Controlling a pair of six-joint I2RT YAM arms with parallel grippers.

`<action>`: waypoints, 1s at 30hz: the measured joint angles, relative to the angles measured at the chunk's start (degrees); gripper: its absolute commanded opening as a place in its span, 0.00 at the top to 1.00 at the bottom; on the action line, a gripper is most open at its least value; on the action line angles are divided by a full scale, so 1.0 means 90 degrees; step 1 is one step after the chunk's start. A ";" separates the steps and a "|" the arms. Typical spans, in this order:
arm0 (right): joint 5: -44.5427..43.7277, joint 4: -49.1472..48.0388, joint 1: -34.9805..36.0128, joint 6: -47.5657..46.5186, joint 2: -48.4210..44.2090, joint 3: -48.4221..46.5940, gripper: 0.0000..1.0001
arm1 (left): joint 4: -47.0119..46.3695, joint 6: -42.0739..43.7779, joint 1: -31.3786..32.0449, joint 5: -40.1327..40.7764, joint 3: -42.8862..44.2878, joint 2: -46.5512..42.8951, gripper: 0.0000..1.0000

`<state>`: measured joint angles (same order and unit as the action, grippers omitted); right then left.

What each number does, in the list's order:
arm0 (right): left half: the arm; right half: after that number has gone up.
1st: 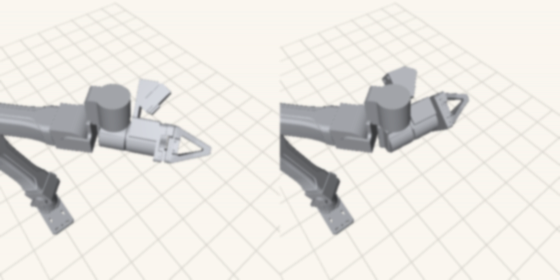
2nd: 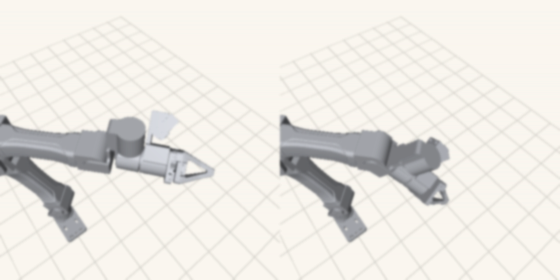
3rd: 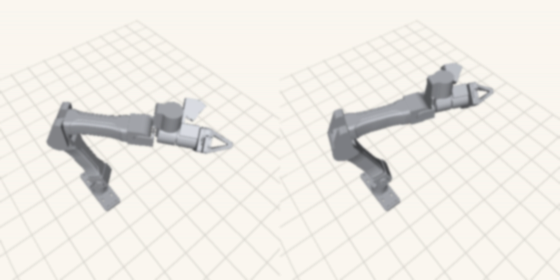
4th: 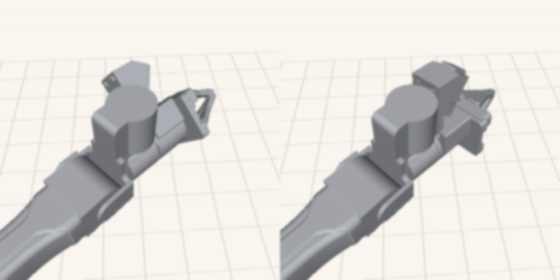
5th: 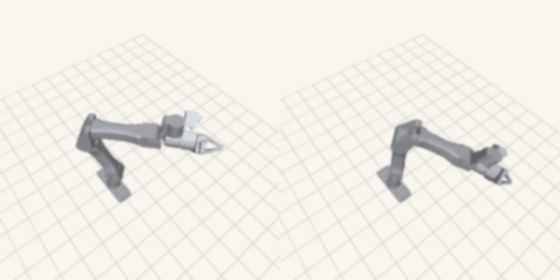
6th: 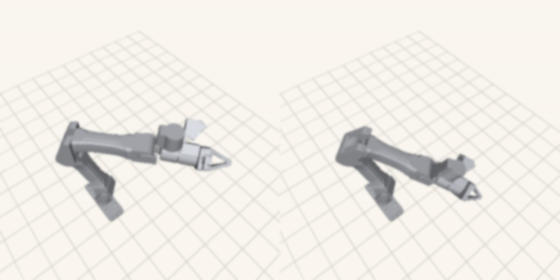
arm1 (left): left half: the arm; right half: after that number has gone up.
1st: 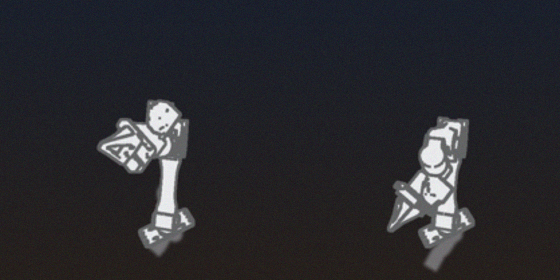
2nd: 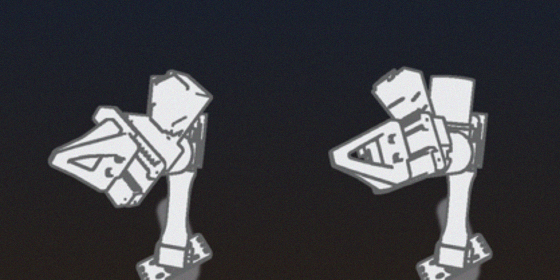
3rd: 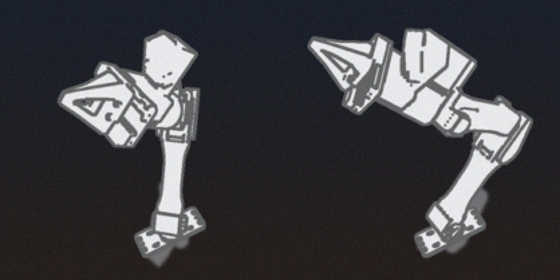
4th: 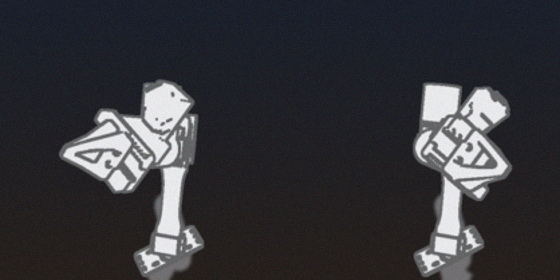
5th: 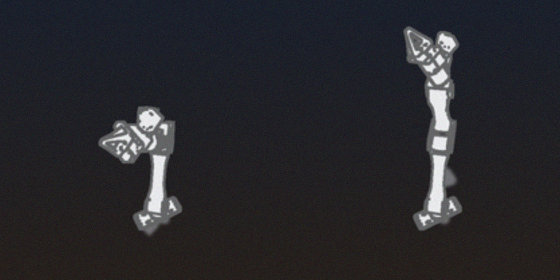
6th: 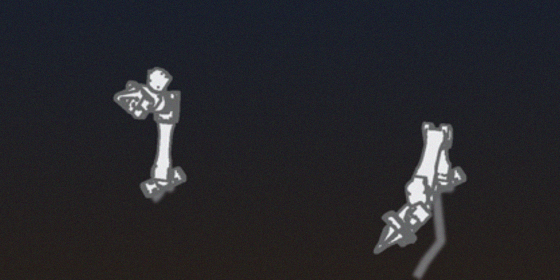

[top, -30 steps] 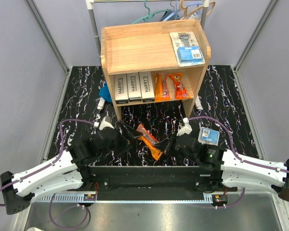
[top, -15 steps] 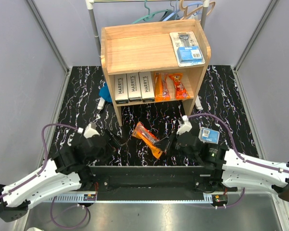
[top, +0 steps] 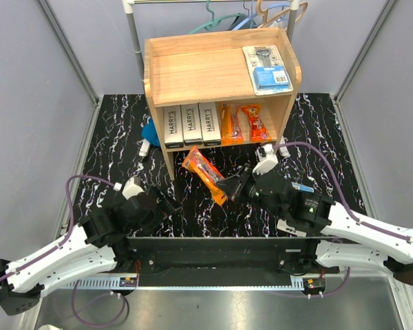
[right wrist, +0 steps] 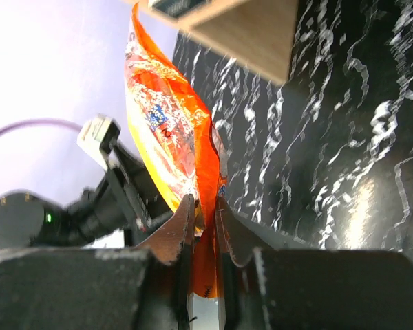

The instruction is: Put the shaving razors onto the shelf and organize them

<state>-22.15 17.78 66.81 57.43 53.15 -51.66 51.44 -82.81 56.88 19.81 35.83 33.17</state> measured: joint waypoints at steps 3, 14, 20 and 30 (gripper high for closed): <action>-0.0304 0.0284 0.0002 -0.0063 0.0155 -0.0435 1.00 | 0.0000 0.0012 0.0000 0.0000 0.0002 -0.0002 0.01; -0.1994 0.1396 -0.0032 -0.0095 0.0721 -0.2004 1.00 | 0.0000 0.0039 0.0000 -0.0002 0.0002 -0.0015 0.01; -0.2667 0.1659 -0.0534 -0.0104 0.0879 -0.2217 1.00 | 0.0000 0.0058 0.0000 -0.0005 0.0000 -0.0015 0.01; -0.2963 0.1581 -0.1491 -0.0306 0.1132 -0.2239 1.00 | 0.0000 0.0095 0.0000 -0.0007 0.0002 -0.0015 0.01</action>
<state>-48.82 32.01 53.39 54.68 63.33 -71.81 51.44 -81.95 56.88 19.75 35.86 33.04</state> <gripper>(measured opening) 0.159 0.988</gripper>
